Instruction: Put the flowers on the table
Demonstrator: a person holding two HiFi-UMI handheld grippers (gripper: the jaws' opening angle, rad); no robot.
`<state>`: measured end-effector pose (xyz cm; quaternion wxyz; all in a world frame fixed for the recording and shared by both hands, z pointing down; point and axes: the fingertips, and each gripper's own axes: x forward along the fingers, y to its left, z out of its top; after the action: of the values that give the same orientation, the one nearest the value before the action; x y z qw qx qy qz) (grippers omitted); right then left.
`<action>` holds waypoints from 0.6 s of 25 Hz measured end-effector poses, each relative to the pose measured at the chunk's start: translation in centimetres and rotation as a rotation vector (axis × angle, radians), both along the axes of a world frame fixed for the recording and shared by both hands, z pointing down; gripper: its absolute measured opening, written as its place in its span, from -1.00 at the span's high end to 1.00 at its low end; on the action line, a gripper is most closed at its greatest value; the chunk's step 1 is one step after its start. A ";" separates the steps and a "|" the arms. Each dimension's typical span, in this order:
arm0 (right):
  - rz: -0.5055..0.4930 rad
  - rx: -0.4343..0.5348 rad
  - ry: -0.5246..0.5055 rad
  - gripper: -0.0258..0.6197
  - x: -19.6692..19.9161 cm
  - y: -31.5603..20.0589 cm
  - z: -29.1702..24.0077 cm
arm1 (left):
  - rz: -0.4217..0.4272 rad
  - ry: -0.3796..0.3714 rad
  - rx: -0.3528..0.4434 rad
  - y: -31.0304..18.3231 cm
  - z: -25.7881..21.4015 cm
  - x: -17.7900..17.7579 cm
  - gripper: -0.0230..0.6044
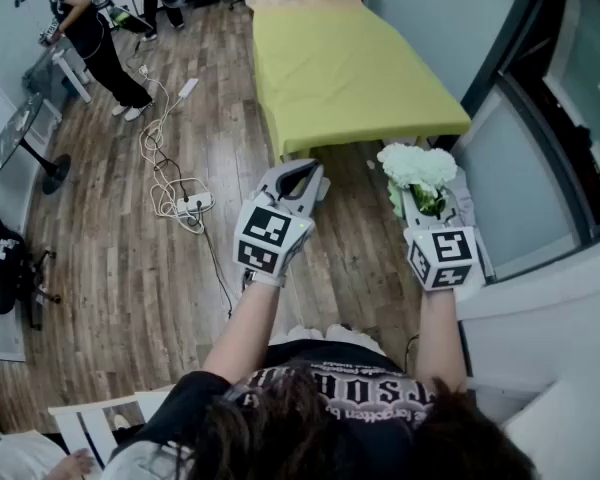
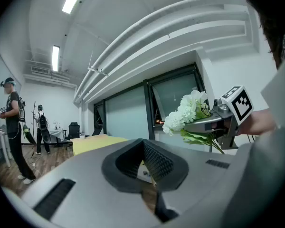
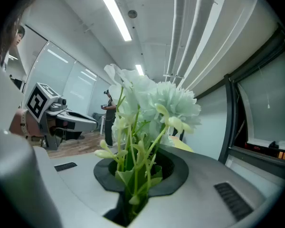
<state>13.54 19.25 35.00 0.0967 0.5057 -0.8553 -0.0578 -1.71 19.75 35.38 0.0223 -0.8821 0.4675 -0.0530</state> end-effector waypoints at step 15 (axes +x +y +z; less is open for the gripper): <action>0.007 -0.004 -0.026 0.70 -0.1 -0.2 0.3 | -0.022 0.020 0.000 0.3 0.2 -1.5 0.94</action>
<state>13.39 19.10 35.30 0.0865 0.5092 -0.8549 -0.0492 -3.22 20.08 35.58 0.0170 -0.8773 0.4775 -0.0446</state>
